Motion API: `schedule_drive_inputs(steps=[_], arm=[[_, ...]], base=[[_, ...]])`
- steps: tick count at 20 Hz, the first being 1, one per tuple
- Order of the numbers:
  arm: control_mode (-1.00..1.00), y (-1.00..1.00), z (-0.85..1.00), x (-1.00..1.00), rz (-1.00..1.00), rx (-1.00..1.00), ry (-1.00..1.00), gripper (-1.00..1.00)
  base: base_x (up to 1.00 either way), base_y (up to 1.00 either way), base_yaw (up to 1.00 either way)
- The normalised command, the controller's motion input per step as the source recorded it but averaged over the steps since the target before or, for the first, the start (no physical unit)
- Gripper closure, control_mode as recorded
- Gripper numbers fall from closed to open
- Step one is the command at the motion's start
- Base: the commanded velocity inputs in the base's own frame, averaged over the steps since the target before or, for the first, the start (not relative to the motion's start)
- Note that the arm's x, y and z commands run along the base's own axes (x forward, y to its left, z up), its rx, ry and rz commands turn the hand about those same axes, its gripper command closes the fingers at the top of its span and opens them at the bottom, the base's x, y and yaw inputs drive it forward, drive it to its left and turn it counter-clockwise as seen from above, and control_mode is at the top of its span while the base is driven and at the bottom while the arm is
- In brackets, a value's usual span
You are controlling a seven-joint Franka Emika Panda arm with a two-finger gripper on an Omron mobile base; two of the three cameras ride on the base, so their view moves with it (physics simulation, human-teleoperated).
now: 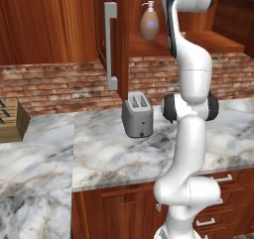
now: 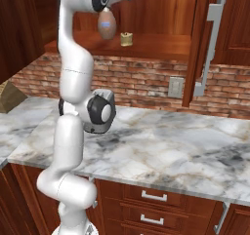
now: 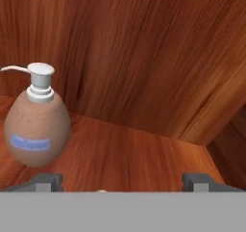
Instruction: Pick the candle and candle from the dining table and place them in the open cabinet. Close the cabinet after placing the objects.
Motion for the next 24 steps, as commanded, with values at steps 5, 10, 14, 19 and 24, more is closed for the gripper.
schedule_drive_inputs(steps=[5,10,14,19,24], arm=[[-1.0,0.0,-0.47,-1.0,-0.01,0.0,-0.46,-1.0],[-1.0,0.01,-0.99,-1.0,-0.01,0.0,-0.44,-1.0],[-1.0,0.01,-1.0,-1.0,-0.02,0.0,-0.27,-1.0],[-1.0,0.0,-0.93,-1.0,-0.06,0.0,-0.13,-1.0],[-1.0,0.0,-0.61,-1.0,-0.03,0.0,0.17,-1.0]], base=[[0.0,0.0,0.0],[0.0,0.0,0.0],[0.0,0.0,0.0],[0.0,0.0,0.0],[0.0,0.0,0.0]])
